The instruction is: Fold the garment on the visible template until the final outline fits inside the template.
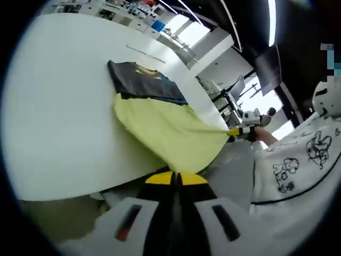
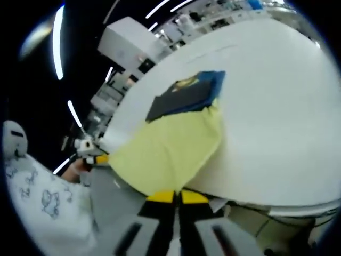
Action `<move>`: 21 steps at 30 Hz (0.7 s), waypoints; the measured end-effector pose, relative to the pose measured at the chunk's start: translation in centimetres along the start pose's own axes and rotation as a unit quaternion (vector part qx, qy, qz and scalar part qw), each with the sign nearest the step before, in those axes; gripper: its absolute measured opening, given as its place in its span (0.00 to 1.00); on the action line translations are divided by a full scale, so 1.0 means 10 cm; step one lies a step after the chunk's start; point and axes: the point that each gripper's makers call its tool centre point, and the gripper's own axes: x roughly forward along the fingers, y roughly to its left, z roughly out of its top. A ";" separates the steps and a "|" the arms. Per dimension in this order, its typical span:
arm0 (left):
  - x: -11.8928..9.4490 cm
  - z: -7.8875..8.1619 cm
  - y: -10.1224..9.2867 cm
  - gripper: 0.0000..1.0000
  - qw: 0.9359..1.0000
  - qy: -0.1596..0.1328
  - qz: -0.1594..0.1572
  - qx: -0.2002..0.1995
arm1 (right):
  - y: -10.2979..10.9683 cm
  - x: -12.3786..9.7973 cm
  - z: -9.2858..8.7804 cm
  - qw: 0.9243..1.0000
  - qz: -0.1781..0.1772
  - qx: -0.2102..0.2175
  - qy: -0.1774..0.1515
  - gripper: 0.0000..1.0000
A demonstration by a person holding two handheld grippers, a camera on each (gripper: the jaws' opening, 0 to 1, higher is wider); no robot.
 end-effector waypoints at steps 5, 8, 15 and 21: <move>-0.04 0.29 0.07 0.00 0.999 -0.035 -0.006 -0.002 | 0.16 0.01 0.18 0.999 0.028 0.022 -0.028 0.00; -0.05 0.56 0.17 0.00 0.997 -0.075 -0.008 -0.011 | 0.22 0.02 0.36 0.997 0.043 0.035 -0.052 0.00; 0.00 1.10 0.33 0.00 0.992 -0.123 -0.014 -0.001 | 0.31 0.06 0.84 0.991 0.077 0.054 -0.096 0.00; 0.12 1.54 0.48 0.00 0.988 -0.151 -0.016 0.008 | 0.25 0.16 1.26 0.987 0.084 0.058 -0.125 0.00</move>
